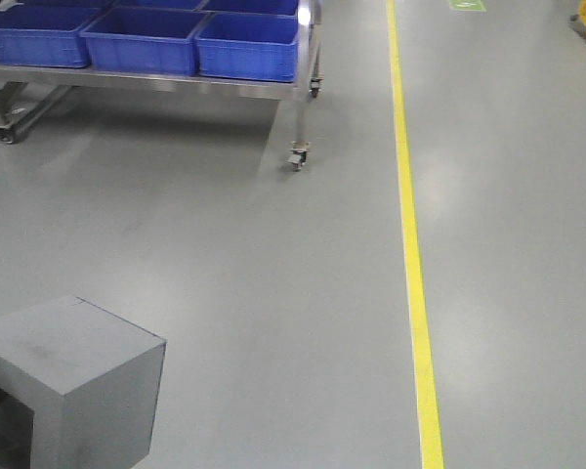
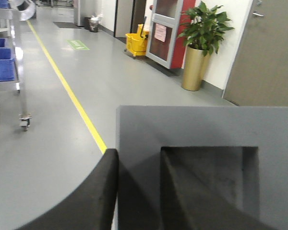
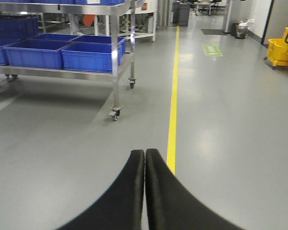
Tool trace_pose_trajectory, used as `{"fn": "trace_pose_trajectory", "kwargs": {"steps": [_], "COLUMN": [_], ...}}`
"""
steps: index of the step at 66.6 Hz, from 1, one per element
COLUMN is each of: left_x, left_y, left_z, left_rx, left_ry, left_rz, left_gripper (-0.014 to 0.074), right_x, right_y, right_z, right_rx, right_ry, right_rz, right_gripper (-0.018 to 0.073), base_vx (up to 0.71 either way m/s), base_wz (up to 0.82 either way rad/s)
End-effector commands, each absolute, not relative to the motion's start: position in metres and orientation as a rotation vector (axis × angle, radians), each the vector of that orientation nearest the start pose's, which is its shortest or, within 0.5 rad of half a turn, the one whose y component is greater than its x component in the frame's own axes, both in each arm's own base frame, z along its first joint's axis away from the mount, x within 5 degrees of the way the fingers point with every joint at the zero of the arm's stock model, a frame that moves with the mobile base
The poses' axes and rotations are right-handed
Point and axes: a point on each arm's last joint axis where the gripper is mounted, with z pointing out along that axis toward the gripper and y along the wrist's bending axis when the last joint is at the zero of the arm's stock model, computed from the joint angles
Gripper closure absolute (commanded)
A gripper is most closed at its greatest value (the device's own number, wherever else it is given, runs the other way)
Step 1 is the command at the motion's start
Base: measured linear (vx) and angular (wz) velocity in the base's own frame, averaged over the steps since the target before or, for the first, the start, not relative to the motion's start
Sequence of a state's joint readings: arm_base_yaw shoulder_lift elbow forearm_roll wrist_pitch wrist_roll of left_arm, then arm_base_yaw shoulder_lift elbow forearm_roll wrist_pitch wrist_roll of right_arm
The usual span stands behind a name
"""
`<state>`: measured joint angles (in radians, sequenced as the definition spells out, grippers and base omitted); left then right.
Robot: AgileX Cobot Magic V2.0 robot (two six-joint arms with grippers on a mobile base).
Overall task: Sort gray base to blue bin
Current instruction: 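Drive the base away from the table holding the block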
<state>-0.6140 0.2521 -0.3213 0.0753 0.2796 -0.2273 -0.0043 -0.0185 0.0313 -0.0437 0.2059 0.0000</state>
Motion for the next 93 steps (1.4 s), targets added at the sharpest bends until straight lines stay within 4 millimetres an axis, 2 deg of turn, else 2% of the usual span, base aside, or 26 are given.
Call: {"fn": "trace_pose_trajectory", "kwargs": {"steps": [1,34,93], "left_x": [0.0584,0.0584,0.0584], "left_y": [-0.0404,-0.0404,-0.0404], "left_z": [0.2999,0.2999,0.2999], "left_rx": [0.349,0.349,0.349], "left_ry": [1.555,1.555,1.555], "left_rz": [-0.608,-0.608,-0.608], "left_gripper": [0.0604,0.0604,0.0604], "right_x": [0.0559,0.0559,0.0559], "right_y": [-0.0009,-0.0009,-0.0009], "right_z": [0.1907,0.1907,0.1906], "right_rx": [-0.042,-0.042,-0.042], "right_ry": [1.621,1.621,1.622], "right_rz": [-0.059,-0.059,-0.059], "right_gripper": [0.0564,0.0564,0.0564], "base_vx": [0.14,0.22,0.34], "base_wz": [-0.29,-0.18,-0.03]}}
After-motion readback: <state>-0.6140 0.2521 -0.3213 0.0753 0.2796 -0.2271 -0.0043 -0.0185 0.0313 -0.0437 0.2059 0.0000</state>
